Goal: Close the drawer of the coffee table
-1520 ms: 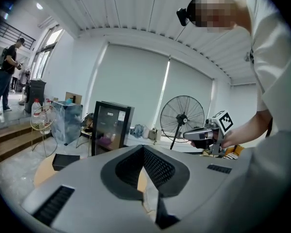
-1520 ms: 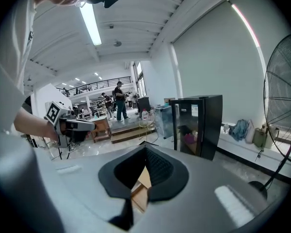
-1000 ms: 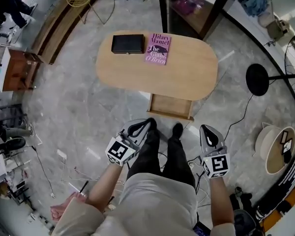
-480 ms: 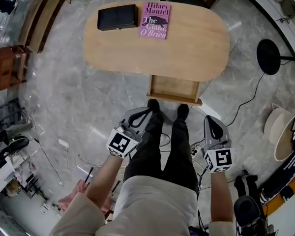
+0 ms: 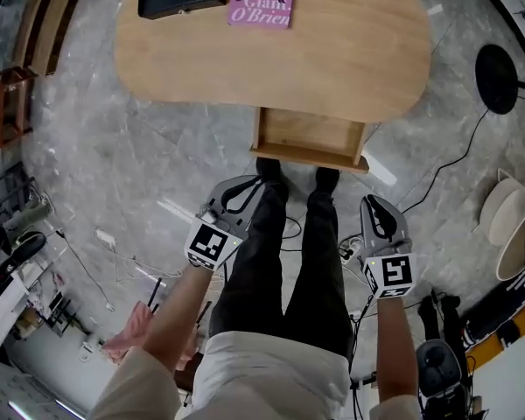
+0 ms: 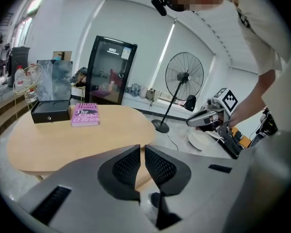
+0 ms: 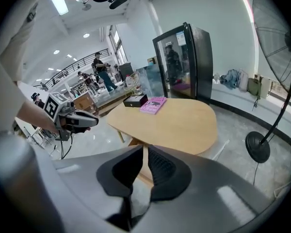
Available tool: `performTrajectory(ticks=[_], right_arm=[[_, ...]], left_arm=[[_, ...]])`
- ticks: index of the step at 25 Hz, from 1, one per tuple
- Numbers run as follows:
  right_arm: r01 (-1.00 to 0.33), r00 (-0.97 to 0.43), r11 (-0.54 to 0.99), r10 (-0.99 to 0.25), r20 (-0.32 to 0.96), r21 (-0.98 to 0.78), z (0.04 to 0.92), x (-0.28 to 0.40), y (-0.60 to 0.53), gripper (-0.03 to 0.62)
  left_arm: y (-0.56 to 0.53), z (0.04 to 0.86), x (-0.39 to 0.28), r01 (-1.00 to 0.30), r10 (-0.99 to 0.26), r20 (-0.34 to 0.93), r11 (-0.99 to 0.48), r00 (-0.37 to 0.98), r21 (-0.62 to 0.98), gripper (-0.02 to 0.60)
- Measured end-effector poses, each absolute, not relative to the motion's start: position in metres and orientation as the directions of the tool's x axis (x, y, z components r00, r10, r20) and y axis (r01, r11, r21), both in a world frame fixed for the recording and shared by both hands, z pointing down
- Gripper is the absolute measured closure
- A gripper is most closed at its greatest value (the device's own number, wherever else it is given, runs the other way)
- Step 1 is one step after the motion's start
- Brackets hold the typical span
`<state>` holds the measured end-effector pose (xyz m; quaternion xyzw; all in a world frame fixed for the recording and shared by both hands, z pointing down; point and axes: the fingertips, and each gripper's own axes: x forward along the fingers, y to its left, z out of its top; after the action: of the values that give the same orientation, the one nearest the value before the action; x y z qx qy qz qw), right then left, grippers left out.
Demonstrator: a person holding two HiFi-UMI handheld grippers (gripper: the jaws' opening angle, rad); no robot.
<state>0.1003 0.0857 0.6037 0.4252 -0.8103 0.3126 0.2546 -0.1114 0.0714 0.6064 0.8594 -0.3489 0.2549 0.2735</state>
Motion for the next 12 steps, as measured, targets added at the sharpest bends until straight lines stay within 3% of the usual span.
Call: performTrajectory(ticks=[12], right_arm=[[-0.853, -0.474, 0.437, -0.418, 0.775, -0.286, 0.748, 0.111, 0.115, 0.442]], left_arm=[[0.095, 0.749, -0.133, -0.770, -0.388, 0.739, -0.577, 0.551, 0.271, 0.468]])
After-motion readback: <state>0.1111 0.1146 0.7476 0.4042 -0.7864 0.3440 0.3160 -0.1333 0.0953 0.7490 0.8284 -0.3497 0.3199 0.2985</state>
